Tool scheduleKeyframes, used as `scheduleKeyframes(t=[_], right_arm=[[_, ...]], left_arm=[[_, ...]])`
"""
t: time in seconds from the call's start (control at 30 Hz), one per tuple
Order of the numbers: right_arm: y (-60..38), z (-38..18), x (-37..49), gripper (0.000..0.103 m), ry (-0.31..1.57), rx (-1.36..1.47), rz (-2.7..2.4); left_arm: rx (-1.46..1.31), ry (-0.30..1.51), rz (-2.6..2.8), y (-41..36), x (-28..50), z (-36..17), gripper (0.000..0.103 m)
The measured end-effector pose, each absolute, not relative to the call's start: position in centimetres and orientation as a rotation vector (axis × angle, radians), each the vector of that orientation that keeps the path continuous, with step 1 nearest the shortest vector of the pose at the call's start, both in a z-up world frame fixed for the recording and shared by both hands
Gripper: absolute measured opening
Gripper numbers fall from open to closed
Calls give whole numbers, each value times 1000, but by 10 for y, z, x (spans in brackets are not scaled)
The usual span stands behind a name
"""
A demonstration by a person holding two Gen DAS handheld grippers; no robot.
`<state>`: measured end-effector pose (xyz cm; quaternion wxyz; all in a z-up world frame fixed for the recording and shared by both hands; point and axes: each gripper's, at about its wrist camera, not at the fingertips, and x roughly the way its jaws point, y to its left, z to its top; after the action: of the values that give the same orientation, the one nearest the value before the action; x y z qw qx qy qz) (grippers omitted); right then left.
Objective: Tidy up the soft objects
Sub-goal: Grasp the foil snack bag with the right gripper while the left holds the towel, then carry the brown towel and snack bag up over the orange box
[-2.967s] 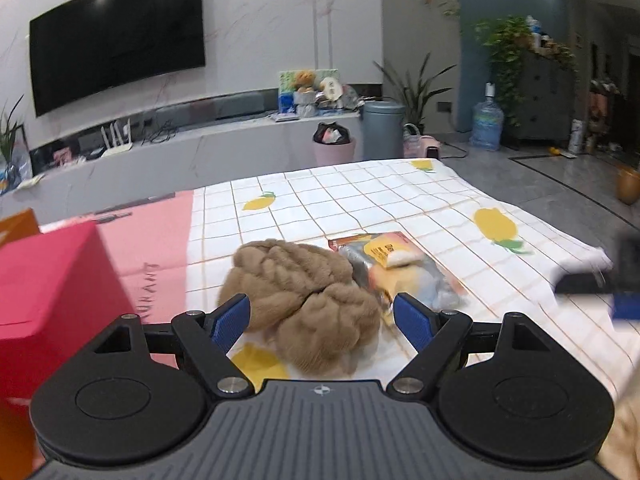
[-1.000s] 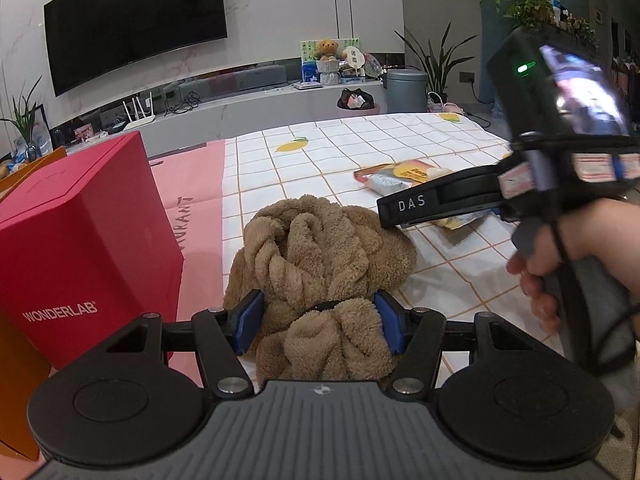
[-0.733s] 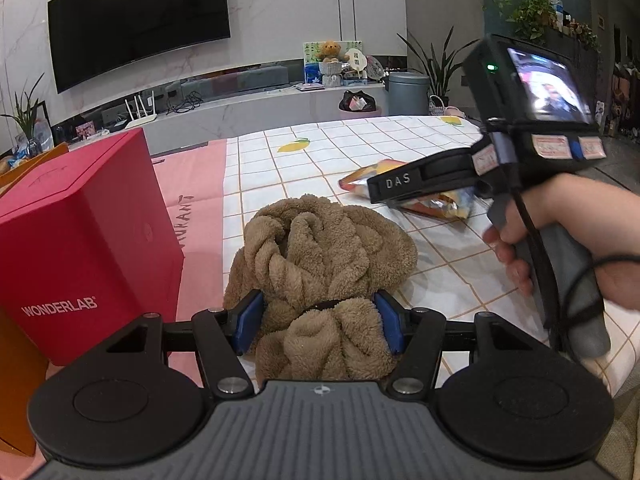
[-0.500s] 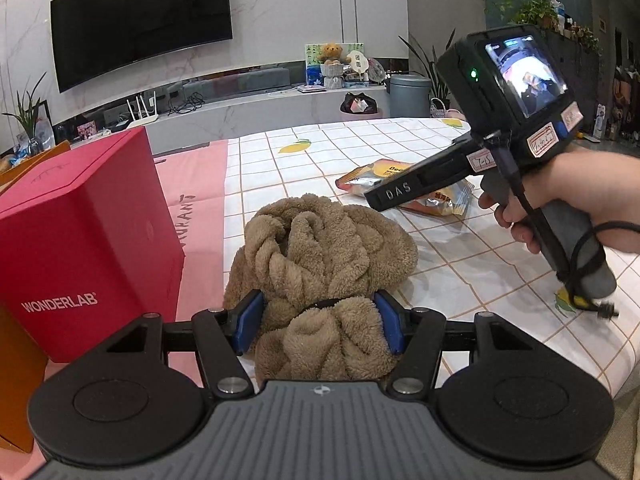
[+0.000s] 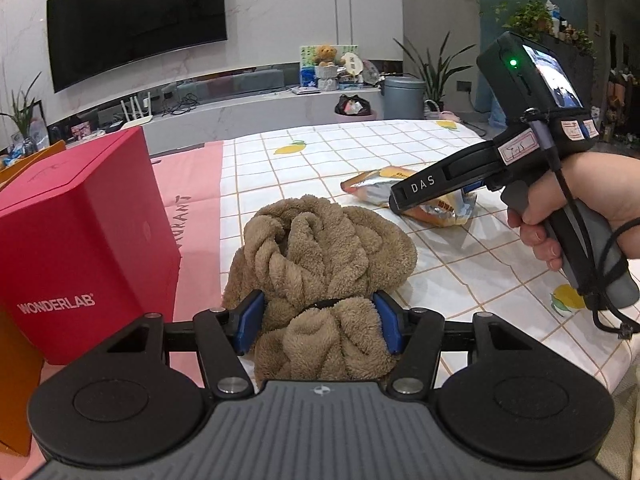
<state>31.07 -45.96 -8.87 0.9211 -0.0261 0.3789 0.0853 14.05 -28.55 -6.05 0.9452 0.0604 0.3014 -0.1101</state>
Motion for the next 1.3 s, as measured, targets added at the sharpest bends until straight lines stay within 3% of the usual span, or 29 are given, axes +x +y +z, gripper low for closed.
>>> scheduleKeyframes(t=[1.0, 1.07, 1.1, 1.17, 1.3], right_arm=[[-460, -39, 225, 63, 920, 147, 24], [-461, -31, 220, 63, 917, 149, 9], [-461, -27, 218, 63, 916, 145, 2], [-461, -18, 215, 63, 907, 128, -6], [-458, 2, 214, 63, 886, 117, -25]], left_arm=[[178, 508, -322, -283, 121, -32, 52], [200, 484, -329, -286, 121, -25, 46], [212, 470, -335, -286, 121, -20, 36], [220, 448, -337, -285, 124, -10, 0], [222, 517, -317, -278, 145, 0, 0]])
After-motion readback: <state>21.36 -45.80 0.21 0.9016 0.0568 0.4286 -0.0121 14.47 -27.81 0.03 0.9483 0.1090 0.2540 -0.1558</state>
